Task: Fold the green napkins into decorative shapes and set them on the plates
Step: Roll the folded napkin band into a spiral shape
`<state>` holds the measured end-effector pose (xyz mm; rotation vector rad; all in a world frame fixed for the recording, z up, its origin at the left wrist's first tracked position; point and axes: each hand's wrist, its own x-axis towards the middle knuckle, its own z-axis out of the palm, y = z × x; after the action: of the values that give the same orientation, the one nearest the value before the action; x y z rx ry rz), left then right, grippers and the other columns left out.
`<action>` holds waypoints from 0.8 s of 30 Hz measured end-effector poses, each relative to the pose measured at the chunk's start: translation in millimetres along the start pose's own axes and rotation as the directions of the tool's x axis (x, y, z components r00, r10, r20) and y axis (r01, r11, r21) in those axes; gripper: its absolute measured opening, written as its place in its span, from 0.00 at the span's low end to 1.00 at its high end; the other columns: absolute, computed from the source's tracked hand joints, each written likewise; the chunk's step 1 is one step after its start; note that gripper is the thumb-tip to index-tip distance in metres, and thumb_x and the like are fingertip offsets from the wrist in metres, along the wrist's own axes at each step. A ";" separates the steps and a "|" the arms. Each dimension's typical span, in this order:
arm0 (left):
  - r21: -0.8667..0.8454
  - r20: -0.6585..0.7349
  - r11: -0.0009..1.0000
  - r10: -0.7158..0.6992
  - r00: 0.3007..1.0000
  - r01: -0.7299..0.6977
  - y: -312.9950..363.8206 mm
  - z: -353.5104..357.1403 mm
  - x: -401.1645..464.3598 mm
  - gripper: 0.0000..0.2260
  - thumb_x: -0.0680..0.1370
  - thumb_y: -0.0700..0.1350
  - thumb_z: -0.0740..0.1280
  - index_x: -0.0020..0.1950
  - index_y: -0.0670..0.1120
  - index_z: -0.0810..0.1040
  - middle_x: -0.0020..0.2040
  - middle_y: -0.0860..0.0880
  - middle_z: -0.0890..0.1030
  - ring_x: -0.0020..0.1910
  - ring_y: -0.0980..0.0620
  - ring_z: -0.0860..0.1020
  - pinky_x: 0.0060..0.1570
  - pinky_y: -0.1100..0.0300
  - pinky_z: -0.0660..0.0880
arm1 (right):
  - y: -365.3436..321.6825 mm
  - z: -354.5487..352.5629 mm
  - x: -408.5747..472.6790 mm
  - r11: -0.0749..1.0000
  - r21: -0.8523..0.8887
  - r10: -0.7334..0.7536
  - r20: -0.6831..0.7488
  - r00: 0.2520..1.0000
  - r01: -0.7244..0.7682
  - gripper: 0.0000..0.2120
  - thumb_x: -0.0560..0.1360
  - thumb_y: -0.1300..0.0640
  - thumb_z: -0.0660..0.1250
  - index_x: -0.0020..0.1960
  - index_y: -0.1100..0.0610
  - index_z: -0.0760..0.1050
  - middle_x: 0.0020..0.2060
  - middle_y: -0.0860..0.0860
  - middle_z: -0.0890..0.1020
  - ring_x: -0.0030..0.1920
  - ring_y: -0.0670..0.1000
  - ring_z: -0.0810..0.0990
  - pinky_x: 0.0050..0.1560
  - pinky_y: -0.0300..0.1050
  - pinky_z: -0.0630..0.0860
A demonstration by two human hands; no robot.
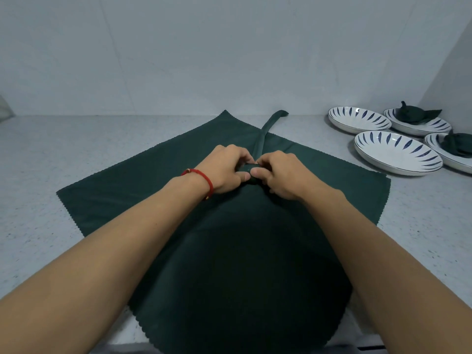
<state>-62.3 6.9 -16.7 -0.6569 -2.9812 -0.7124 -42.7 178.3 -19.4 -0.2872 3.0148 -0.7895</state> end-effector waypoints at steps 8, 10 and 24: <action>0.097 0.250 0.995 -0.045 0.967 0.021 8.1 -26.9 29.9 0.11 0.79 0.47 0.68 0.61 0.48 0.81 0.53 0.47 0.84 0.47 0.49 0.80 0.53 0.58 0.76 | 15.9 9.2 -2.2 0.984 0.092 -0.135 -0.186 0.973 0.154 0.16 0.76 0.53 0.71 0.63 0.49 0.75 0.50 0.48 0.80 0.49 0.50 0.80 0.56 0.49 0.77; 0.091 0.308 0.995 -0.061 0.949 0.034 6.9 -28.6 37.0 0.10 0.80 0.47 0.67 0.60 0.49 0.81 0.53 0.43 0.85 0.41 0.47 0.80 0.53 0.49 0.81 | 16.5 15.6 0.9 0.984 -0.009 -0.178 -0.157 0.971 0.179 0.21 0.73 0.50 0.75 0.63 0.48 0.72 0.51 0.46 0.75 0.52 0.51 0.77 0.56 0.54 0.76; 0.070 -0.015 0.994 0.081 0.997 -0.080 -14.0 11.9 42.3 0.23 0.74 0.52 0.75 0.64 0.52 0.70 0.57 0.45 0.80 0.55 0.43 0.76 0.57 0.48 0.75 | 24.8 -7.4 40.0 0.997 0.062 -0.033 -0.044 0.998 0.036 0.10 0.80 0.48 0.66 0.52 0.54 0.80 0.46 0.53 0.85 0.42 0.53 0.84 0.53 0.50 0.80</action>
<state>-105.5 17.5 -29.0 -0.7575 -2.9291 -0.6043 -86.7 195.9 -23.6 -0.3259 3.0253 -0.9032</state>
